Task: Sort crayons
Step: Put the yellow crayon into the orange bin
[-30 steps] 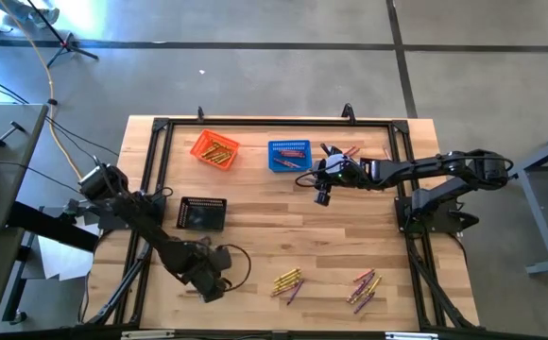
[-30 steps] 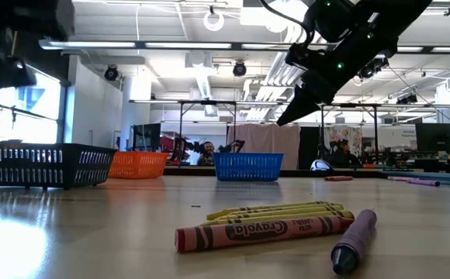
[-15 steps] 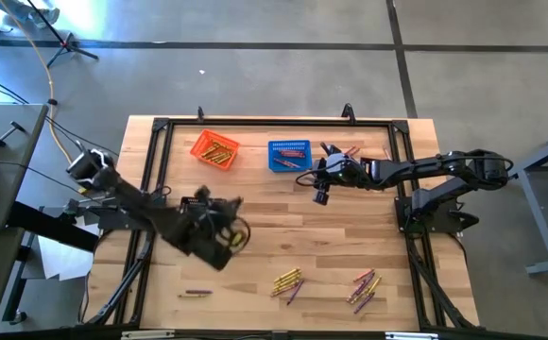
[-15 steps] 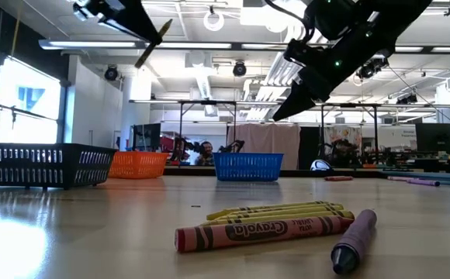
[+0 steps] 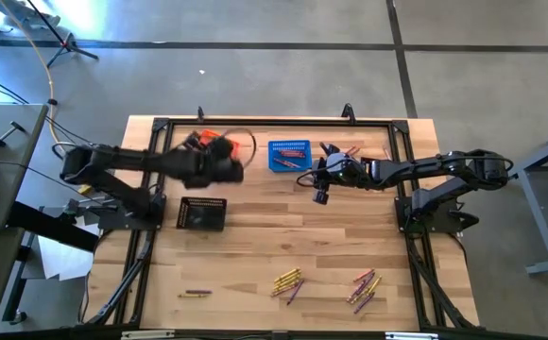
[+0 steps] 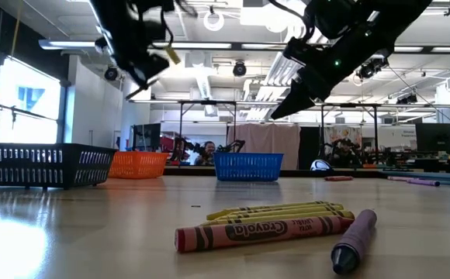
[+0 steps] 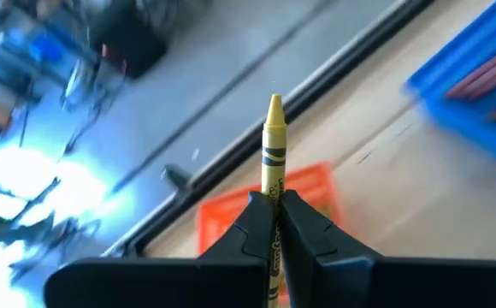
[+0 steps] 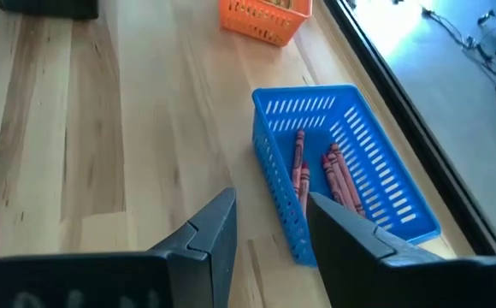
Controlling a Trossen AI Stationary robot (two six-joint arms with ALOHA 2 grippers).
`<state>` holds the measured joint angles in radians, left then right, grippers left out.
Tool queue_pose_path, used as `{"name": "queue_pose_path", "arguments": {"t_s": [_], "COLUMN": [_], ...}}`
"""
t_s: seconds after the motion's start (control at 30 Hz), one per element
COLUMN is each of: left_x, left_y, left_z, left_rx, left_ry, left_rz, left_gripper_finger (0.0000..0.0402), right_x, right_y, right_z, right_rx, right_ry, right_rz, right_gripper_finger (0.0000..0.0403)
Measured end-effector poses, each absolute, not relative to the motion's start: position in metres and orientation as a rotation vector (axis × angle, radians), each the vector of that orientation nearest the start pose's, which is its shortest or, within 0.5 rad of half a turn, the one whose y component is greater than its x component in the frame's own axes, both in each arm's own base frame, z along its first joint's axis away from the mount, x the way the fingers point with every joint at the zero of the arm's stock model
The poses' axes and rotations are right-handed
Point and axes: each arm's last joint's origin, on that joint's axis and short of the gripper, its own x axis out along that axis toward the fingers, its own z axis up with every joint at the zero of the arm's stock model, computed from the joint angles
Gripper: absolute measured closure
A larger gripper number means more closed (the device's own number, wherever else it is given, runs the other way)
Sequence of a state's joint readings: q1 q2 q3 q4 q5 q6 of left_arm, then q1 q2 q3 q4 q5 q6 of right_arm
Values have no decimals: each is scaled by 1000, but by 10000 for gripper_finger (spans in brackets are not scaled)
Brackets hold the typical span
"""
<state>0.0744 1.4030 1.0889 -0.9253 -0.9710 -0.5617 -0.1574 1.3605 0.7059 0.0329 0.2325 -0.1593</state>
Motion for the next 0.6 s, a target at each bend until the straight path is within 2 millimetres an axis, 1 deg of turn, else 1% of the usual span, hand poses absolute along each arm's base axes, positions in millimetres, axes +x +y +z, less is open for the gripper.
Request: {"name": "queue_pose_path", "arguments": {"t_s": [0.13,0.23,0.33,0.53,0.6], "left_x": [241,233,231,233,231], "left_y": [81,102,117,139,144], "left_z": [256,254,254,256,255], "left_rx": [44,-13,-47,-151,-171], "left_ry": [976,1038,1052,1022,1028], "left_rz": [1218,1223,1197,998,981], "left_gripper_finger": [401,401,401,401,401], "right_x": [270,268,265,259,258], "right_y": [-54,-62,-71,-85,-88], "right_z": [207,206,206,203,203], "right_rx": [-194,-191,-174,-126,-120], "right_ry": [631,639,651,685,689], "right_rz": [-338,-386,-423,-481,-495], "right_gripper_finger": [275,275,275,275,275]}}
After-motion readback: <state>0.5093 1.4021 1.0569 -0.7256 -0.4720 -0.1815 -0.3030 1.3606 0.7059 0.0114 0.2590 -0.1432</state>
